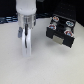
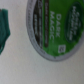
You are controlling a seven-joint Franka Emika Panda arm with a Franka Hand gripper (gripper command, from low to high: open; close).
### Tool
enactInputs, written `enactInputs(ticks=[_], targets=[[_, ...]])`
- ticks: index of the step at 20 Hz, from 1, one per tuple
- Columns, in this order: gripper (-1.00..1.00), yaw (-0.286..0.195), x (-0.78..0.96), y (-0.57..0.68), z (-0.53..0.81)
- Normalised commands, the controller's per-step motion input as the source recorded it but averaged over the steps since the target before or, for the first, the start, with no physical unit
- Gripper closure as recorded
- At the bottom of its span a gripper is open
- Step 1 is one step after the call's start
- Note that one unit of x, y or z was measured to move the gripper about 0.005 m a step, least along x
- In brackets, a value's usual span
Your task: Open the kcup holder, insert the kcup into the holder, and close the kcup holder
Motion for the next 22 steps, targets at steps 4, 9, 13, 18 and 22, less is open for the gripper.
enactInputs(ticks=[4,9,13,18,22], targets=[[1.0,-0.141,-0.07,-0.04,-0.11],[1.0,-0.052,-0.02,-0.01,0.0],[1.0,-0.012,0.01,0.0,-0.01],[1.0,-0.014,0.01,0.0,0.0],[1.0,-0.041,0.03,0.06,0.26]])
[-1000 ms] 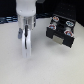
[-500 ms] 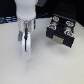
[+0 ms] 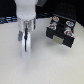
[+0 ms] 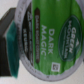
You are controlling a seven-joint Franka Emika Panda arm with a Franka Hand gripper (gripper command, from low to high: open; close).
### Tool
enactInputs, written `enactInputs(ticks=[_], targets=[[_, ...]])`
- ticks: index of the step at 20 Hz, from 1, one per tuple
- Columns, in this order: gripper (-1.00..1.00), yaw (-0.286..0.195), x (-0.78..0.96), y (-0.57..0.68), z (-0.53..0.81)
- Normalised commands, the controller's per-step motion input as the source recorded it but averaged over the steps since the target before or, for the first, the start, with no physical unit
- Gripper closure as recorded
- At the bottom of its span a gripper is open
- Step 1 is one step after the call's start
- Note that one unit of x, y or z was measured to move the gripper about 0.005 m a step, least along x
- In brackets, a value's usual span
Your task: Open the kcup holder, insert the kcup into the holder, and close the kcup holder
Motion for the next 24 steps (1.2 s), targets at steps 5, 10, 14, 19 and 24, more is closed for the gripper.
enactInputs(ticks=[5,10,14,19,24], targets=[[1.0,-0.02,0.07,0.26,0.73],[1.0,-0.003,0.11,0.42,0.88],[1.0,0.001,0.1,0.5,0.81],[1.0,0.005,0.08,0.62,0.69],[1.0,0.005,0.08,0.66,0.53]])
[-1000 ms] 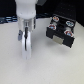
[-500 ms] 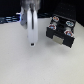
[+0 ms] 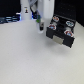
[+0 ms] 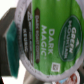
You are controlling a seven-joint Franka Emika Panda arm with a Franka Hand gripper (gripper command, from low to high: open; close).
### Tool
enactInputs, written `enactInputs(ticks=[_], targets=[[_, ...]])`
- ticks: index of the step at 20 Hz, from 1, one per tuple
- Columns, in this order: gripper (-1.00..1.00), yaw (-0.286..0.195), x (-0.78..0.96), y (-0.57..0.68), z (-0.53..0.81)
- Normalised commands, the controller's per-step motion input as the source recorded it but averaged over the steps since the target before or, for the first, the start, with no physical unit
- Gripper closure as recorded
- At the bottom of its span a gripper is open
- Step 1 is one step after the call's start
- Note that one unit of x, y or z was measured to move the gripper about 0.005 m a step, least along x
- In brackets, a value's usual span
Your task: Open the kcup holder, insert the kcup into the holder, and close the kcup holder
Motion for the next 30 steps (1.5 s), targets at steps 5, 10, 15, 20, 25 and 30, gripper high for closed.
enactInputs(ticks=[5,10,15,20,25,30], targets=[[1.0,-0.004,0.15,0.68,0.45],[1.0,-0.002,0.18,0.69,0.35],[1.0,0.001,0.21,0.69,0.26],[1.0,0.006,0.2,0.68,0.18],[1.0,0.027,0.12,0.64,0.04],[1.0,0.064,0.08,0.55,0.0]])
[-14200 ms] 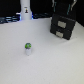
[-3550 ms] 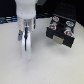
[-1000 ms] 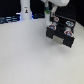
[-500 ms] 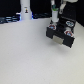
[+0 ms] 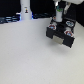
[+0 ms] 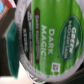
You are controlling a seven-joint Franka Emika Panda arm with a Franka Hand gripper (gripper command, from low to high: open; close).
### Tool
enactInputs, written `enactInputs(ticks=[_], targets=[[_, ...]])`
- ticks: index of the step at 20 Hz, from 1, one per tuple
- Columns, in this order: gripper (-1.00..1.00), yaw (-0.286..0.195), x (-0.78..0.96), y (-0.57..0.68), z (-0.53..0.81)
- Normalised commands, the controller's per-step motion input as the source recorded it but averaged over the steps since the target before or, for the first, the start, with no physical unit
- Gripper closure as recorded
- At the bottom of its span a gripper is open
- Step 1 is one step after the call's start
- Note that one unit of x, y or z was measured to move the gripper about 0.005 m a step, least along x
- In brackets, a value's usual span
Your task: Open the kcup holder, insert the kcup into the holder, and close the kcup holder
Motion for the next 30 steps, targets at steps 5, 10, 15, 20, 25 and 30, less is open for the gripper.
enactInputs(ticks=[5,10,15,20,25,30], targets=[[1.0,0.061,0.16,0.38,-0.05],[1.0,0.054,0.16,0.24,-0.1],[1.0,0.014,0.1,0.07,-0.12],[1.0,-0.007,0.07,0.02,-0.07],[1.0,-0.027,0.22,0.03,0.23],[1.0,-0.029,0.3,0.04,0.25]])
